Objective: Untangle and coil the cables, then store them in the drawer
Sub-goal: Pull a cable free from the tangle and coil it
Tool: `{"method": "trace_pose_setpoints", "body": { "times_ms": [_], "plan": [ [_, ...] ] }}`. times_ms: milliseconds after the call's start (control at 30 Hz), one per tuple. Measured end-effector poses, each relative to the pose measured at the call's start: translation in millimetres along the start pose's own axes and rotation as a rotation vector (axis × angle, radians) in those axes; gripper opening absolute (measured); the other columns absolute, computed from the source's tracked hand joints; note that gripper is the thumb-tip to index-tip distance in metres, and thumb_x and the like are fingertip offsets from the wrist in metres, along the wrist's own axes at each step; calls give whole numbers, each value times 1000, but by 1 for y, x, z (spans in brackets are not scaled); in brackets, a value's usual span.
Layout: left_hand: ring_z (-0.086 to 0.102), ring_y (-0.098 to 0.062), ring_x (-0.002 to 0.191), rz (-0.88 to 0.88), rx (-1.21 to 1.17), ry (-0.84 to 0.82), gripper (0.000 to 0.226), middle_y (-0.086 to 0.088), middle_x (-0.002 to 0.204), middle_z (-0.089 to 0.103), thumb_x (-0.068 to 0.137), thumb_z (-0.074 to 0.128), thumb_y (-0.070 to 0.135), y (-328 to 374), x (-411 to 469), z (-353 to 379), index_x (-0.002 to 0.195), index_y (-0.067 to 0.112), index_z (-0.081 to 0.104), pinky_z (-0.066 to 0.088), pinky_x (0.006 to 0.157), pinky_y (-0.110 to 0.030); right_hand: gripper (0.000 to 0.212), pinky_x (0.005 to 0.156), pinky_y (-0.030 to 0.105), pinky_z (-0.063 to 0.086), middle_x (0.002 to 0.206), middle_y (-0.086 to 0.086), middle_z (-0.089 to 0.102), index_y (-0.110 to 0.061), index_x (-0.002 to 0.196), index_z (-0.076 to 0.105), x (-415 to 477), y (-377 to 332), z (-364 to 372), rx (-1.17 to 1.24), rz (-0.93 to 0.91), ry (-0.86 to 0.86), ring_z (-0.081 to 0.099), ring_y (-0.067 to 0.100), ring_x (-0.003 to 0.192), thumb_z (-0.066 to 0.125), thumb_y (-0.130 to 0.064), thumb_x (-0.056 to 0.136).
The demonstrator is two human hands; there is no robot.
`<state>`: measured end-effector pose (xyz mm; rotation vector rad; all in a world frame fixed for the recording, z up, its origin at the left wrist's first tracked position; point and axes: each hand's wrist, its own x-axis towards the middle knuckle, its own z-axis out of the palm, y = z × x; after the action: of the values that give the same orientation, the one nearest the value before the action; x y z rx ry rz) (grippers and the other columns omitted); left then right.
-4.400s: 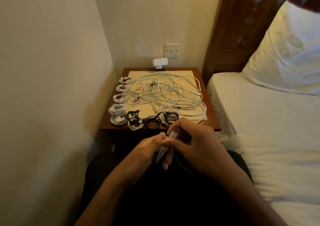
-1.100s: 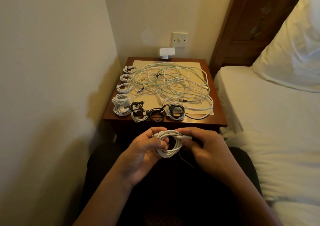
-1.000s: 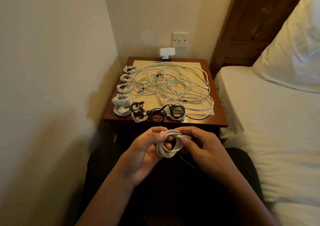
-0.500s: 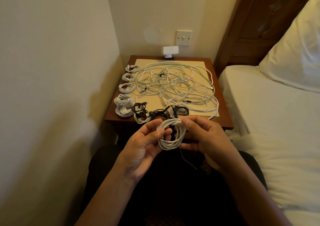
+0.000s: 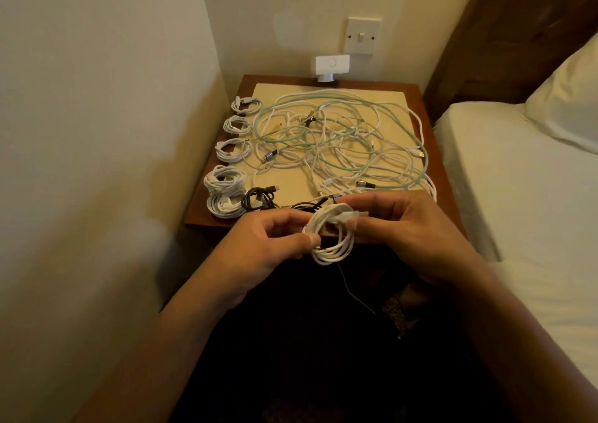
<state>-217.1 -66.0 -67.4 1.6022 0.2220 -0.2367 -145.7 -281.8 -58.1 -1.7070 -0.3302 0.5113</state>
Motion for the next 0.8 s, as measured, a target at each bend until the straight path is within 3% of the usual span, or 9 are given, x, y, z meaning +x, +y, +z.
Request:
{"method": "trace_pose_setpoints", "body": {
  "times_ms": [100, 200, 300, 400, 533, 600, 700, 800],
  "plan": [
    [69, -14, 81, 75, 111, 0, 17, -9, 95, 78, 90, 74, 12, 12, 26, -9, 106, 16, 79, 55, 71, -24, 29, 89, 33, 61, 104, -1, 80, -16, 120, 75, 26, -3, -7, -111, -43, -38, 76, 17, 99, 73, -7, 92],
    [72, -13, 79, 147, 266, 119, 15, -2, 90, 79, 91, 74, 19, 27, 60, -27, 105, 23, 79, 56, 70, -25, 29, 88, 35, 62, 106, -2, 79, -24, 120, 74, 62, -7, -14, -118, -81, -38, 75, 14, 99, 71, -10, 94],
    [73, -11, 77, 225, 337, 260, 13, -1, 89, 78, 96, 68, 22, 44, 104, -53, 106, 21, 77, 57, 67, -21, 28, 90, 41, 62, 110, -5, 77, -27, 123, 71, 104, -7, -23, -205, -75, 35, 73, 10, 103, 68, -16, 97],
    [71, -16, 74, 247, 282, 369, 13, -9, 89, 76, 98, 66, 15, 60, 167, -84, 106, 12, 76, 60, 68, -25, 26, 91, 44, 61, 111, -7, 74, -27, 124, 70, 150, -5, -33, -348, -57, 150, 71, 11, 102, 68, -22, 98],
    [65, -16, 61, 202, 260, 465, 6, -14, 82, 68, 95, 70, 11, 74, 257, -124, 98, 8, 74, 62, 79, -45, 31, 84, 38, 60, 116, -7, 72, -27, 127, 68, 201, -5, -39, -538, -30, 226, 66, 10, 100, 69, -34, 97],
    [63, -14, 55, 148, 287, 517, 4, -15, 82, 66, 94, 72, 10, 79, 295, -139, 89, 10, 71, 63, 74, -40, 38, 76, 32, 57, 109, -7, 70, -24, 126, 68, 219, -4, -37, -613, 10, 212, 64, 8, 92, 69, -46, 95],
    [70, -22, 69, 60, 359, 590, 11, -14, 90, 69, 91, 76, 12, 82, 341, -155, 81, 12, 70, 64, 70, -35, 38, 80, 45, 61, 94, -3, 73, -22, 105, 74, 240, 0, -33, -674, 80, 184, 68, 18, 87, 68, -57, 91],
    [72, -21, 75, -21, 423, 623, 13, -9, 90, 72, 88, 80, 16, 81, 377, -163, 95, 8, 74, 64, 76, -38, 28, 78, 44, 61, 85, -2, 73, -22, 91, 76, 254, 0, -35, -661, 110, 182, 70, 21, 84, 70, -49, 93]
  ]
}}
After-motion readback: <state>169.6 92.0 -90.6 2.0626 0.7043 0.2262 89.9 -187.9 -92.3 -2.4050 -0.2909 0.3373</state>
